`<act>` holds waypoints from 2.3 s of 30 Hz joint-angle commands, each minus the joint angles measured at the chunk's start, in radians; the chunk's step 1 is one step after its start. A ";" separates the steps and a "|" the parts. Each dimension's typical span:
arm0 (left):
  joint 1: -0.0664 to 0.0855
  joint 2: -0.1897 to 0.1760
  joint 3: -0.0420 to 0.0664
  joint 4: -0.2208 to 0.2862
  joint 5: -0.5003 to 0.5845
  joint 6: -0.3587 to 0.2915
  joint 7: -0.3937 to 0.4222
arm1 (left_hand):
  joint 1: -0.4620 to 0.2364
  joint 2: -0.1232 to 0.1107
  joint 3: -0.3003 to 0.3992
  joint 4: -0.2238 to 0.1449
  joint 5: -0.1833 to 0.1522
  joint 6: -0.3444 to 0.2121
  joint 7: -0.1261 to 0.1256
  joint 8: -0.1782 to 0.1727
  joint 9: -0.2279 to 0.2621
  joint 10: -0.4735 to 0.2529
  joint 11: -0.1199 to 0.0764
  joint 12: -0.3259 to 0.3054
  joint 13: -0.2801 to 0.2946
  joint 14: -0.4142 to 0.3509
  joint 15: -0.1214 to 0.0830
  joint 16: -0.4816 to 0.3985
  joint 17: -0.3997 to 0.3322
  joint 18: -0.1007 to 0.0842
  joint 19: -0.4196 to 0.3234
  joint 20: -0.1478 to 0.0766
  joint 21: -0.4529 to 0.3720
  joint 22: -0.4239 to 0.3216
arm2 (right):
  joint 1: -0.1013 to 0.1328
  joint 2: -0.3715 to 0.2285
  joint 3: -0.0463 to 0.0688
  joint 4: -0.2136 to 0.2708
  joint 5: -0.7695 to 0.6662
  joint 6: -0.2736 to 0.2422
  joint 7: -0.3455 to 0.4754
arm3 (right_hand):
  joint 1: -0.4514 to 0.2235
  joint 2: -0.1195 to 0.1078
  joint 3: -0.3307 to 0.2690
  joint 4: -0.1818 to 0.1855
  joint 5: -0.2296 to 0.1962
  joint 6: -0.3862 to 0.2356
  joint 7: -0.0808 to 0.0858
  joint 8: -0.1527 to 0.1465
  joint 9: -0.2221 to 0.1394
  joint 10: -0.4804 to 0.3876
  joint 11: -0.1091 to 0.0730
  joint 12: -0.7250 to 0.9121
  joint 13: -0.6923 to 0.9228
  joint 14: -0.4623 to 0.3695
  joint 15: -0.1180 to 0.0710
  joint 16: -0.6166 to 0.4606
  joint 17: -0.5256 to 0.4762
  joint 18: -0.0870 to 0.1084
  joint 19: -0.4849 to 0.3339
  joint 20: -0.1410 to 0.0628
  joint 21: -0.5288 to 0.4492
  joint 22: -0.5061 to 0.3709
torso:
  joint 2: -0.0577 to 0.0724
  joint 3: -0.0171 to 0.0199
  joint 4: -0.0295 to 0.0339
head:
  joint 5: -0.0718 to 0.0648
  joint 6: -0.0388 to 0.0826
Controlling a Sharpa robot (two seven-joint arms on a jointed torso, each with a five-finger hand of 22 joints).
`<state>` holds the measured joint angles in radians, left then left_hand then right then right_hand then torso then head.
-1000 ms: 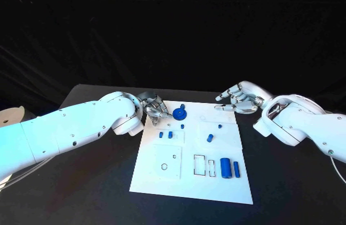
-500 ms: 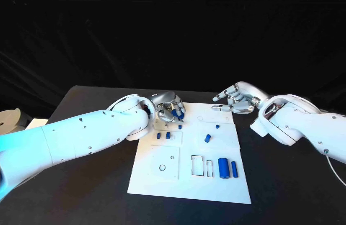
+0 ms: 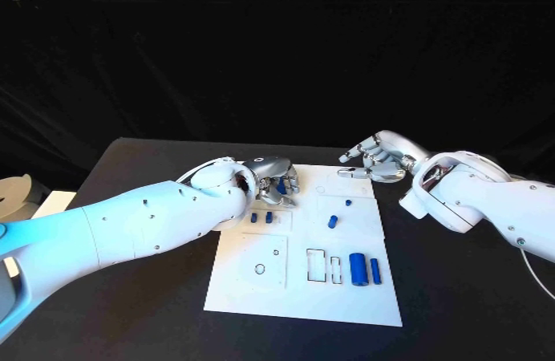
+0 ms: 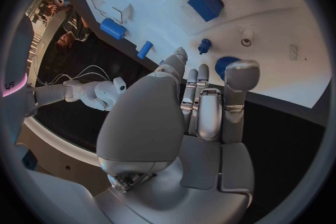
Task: Assemble the parts on the task board
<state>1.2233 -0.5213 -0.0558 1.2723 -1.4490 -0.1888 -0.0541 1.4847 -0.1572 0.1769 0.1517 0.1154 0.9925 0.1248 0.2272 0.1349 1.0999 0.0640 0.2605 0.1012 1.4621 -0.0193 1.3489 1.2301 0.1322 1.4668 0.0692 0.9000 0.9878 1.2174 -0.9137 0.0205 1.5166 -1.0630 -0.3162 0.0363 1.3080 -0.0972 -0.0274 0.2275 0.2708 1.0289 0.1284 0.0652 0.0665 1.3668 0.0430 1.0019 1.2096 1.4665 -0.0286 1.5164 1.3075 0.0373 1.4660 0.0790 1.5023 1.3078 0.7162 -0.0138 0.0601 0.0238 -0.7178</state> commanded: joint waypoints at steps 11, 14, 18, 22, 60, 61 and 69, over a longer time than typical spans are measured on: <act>-0.004 0.018 0.000 -0.020 -0.060 0.074 -0.030 | 0.009 0.009 0.054 -0.006 0.006 0.037 0.000 -0.039 -0.015 0.043 -0.001 -0.055 -0.027 0.050 -0.006 0.004 -0.014 -0.023 0.052 -0.008 0.052 0.051 | -0.001 0.002 0.000 0.002 -0.003 0.007 0.009 | -0.001 0.006 -0.004 0.000 0.003 0.006 0.001 0.003 0.002 -0.009 0.000 -0.006 -0.001 0.081 0.000 -0.004 0.156 -0.003 0.023 0.001 -0.007 0.117 | -0.001 0.0002 0.0013 | -0.001 -0.002; -0.005 0.022 0.000 -0.026 -0.061 0.074 -0.038 | 0.014 0.010 0.073 -0.010 0.006 0.041 0.000 -0.048 -0.018 0.048 0.000 -0.068 -0.031 0.049 -0.005 0.006 -0.016 -0.023 0.049 -0.008 0.055 0.055 | -0.001 0.002 0.000 0.002 -0.003 0.008 0.009 | -0.001 0.006 -0.004 0.000 0.003 0.006 0.001 0.003 0.002 -0.009 0.000 -0.006 -0.001 0.081 0.000 -0.004 0.156 -0.003 0.023 0.001 -0.007 0.117 | -0.001 0.0000 0.0000 | -0.001 -0.002; -0.006 0.029 0.000 -0.036 -0.074 0.084 -0.054 | 0.026 0.005 0.111 -0.021 0.006 0.048 0.002 -0.062 -0.023 0.053 0.002 -0.089 -0.035 0.048 -0.004 0.009 -0.020 -0.023 0.044 -0.007 0.062 0.064 | -0.001 0.001 0.000 0.002 -0.003 0.008 0.009 | -0.001 0.006 -0.004 0.000 0.003 0.006 0.001 0.003 0.002 -0.009 0.000 -0.006 -0.001 0.081 0.000 -0.004 0.156 -0.003 0.023 0.001 -0.007 0.117 | -0.001 0.0006 0.0003 | 0.001 -0.002; -0.008 0.036 0.000 -0.043 -0.080 0.094 -0.065 | 0.022 -0.001 0.134 -0.026 0.006 0.054 0.002 -0.070 -0.025 0.054 0.004 -0.101 -0.035 0.047 -0.003 0.011 -0.023 -0.023 0.041 -0.005 0.065 0.068 | -0.001 0.001 0.000 0.002 -0.003 0.009 0.009 | -0.001 0.006 -0.004 0.000 0.003 0.006 0.001 0.003 0.002 -0.009 0.000 -0.006 -0.001 0.081 0.000 -0.004 0.156 -0.003 0.023 0.001 -0.007 0.117 | -0.001 0.0003 0.0015 | 0.001 -0.003; -0.011 0.023 0.011 -0.016 -0.070 0.028 -0.069 | -0.019 -0.006 0.385 -0.155 0.003 0.153 0.007 -0.106 -0.028 0.183 -0.007 -0.148 -0.012 0.046 -0.011 0.040 -0.026 -0.030 0.029 -0.009 0.146 0.156 | -0.001 0.002 0.000 0.003 -0.003 0.012 0.010 | 0.001 0.008 -0.006 0.000 0.005 0.006 0.001 0.003 0.002 -0.008 0.000 -0.004 0.000 0.081 0.000 -0.004 0.158 -0.004 0.024 0.000 -0.006 0.118 | -0.002 0.0006 0.0017 | 0.000 -0.004; -0.011 0.018 0.013 -0.009 -0.064 0.022 -0.067 | -0.019 -0.006 0.385 -0.155 0.003 0.153 0.007 -0.106 -0.028 0.183 -0.007 -0.148 -0.012 0.046 -0.011 0.040 -0.026 -0.030 0.028 -0.009 0.146 0.156 | -0.001 0.002 0.000 0.002 -0.003 0.012 0.010 | 0.001 0.008 -0.006 0.000 0.005 0.006 0.001 0.003 0.002 -0.008 0.000 -0.004 0.000 0.081 0.000 -0.004 0.158 -0.004 0.024 0.000 -0.006 0.118 | -0.002 0.0006 0.0020 | -0.001 -0.004; -0.011 -0.037 0.041 0.052 -0.014 -0.006 -0.062 | -0.043 -0.014 0.392 -0.164 0.013 0.153 0.010 -0.114 -0.030 0.183 -0.005 -0.160 -0.012 0.045 -0.009 0.042 -0.028 -0.031 0.027 -0.007 0.153 0.163 | -0.001 0.001 0.000 0.002 -0.003 0.011 0.010 | 0.001 0.008 -0.006 0.000 0.005 0.006 0.001 0.003 0.002 -0.008 0.000 -0.004 0.000 0.081 0.000 -0.004 0.158 -0.004 0.024 0.000 -0.006 0.118 | -0.003 0.0012 0.0034 | 0.000 0.000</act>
<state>1.2118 -0.5523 -0.0168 1.3140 -1.5050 -0.1606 -0.1280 1.4519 -0.1736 0.5646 -0.0122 0.1240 1.1400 0.1303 0.1170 0.1043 1.2848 0.0503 0.1036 0.0895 1.4656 -0.0306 1.3858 1.2036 0.1172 1.4665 0.0620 1.0464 1.1495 1.2172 -0.9127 0.0205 1.5178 -1.0624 -0.3157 0.0386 1.3080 -0.0972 -0.0273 0.2274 0.2707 1.0289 0.1284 0.0652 0.0669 1.3668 0.0431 1.0019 1.2097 1.4665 -0.0286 1.5164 1.3077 0.0372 1.4661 0.0790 1.5023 1.3080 0.7133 -0.0128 0.0622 0.0235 -0.7184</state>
